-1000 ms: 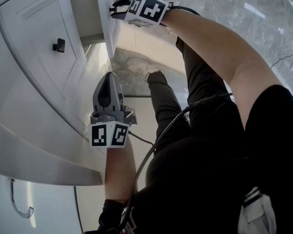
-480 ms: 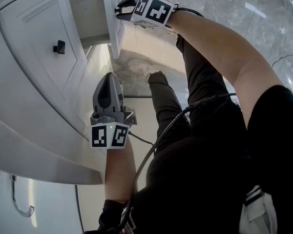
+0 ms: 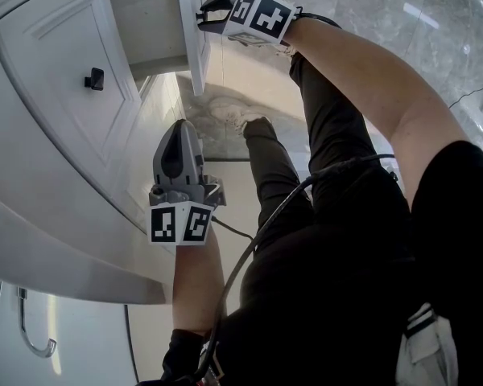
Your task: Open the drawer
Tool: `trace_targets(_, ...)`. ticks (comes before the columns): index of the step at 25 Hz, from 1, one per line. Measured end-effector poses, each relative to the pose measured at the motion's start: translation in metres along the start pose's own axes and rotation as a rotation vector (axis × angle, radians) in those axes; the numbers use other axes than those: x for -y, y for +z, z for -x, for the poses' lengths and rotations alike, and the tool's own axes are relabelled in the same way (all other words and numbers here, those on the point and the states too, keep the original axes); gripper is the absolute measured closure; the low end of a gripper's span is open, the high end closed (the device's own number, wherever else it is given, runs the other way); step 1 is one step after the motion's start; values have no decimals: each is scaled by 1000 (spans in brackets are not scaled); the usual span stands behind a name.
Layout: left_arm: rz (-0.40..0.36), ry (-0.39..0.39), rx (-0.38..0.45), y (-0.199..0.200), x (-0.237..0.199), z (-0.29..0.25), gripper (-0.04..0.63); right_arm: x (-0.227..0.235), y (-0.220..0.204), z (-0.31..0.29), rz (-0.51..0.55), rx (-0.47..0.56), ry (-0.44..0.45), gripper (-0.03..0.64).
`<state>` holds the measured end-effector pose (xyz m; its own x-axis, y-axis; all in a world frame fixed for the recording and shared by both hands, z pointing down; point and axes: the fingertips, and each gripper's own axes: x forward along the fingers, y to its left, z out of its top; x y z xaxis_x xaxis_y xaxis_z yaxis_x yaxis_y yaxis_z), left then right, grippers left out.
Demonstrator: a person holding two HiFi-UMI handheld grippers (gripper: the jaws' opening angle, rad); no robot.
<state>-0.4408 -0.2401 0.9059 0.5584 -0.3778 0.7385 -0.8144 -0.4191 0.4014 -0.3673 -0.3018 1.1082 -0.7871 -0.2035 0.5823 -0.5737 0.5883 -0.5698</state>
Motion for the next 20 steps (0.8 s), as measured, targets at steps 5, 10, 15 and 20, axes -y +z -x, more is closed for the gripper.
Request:
trace_targets(5, -1, -5, 2, 1, 2, 0, 604, 0, -5, 7, -5, -3, 5, 479)
trace_targets(10, -3, -5, 6, 2, 3, -1, 604, 2, -12, 13, 8, -12, -1, 479)
trace_targets(15, 1, -5, 4, 1, 4, -1, 604, 1, -18, 21, 2, -23, 2, 479)
trace_targets(20, -4, -8, 10, 3, 6, -1, 604, 3, -22, 26, 9, -24, -3, 479)
